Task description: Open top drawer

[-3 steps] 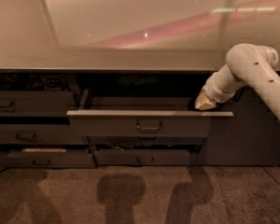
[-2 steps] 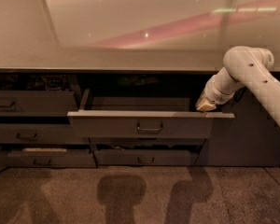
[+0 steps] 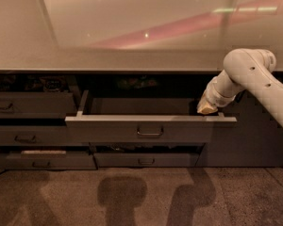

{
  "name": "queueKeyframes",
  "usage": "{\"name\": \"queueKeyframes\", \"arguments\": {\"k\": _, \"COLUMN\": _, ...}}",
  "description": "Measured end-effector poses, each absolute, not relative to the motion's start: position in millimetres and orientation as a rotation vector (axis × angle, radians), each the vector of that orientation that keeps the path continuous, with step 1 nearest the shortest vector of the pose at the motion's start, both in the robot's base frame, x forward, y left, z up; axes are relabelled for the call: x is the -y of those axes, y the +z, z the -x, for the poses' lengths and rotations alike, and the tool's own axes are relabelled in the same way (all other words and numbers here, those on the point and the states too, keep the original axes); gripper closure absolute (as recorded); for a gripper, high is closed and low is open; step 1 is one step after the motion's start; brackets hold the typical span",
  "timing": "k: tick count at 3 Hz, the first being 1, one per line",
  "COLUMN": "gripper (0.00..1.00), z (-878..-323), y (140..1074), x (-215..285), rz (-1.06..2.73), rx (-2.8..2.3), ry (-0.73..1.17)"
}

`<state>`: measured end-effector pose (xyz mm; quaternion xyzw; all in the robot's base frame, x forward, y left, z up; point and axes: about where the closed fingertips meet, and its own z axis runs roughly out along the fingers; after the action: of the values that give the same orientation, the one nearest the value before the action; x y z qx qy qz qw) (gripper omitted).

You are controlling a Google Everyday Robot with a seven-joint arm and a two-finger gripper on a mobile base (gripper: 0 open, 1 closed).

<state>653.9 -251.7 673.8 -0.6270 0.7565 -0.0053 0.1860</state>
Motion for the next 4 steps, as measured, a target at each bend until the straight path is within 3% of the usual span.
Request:
{"name": "queueKeyframes", "arguments": {"k": 2, "gripper": 0.11, "z": -605.5, "y": 682.2, "x": 246.9, "rz": 1.783, "rx": -2.05, "ry": -0.04}}
{"name": "queueKeyframes", "arguments": {"k": 3, "gripper": 0.0, "z": -605.9, "y": 689.9, "x": 247.1, "rz": 1.783, "rx": -2.05, "ry": -0.04}}
{"name": "queueKeyframes", "arguments": {"k": 4, "gripper": 0.0, "z": -605.8, "y": 691.8, "x": 247.1, "rz": 1.783, "rx": -2.05, "ry": -0.04}}
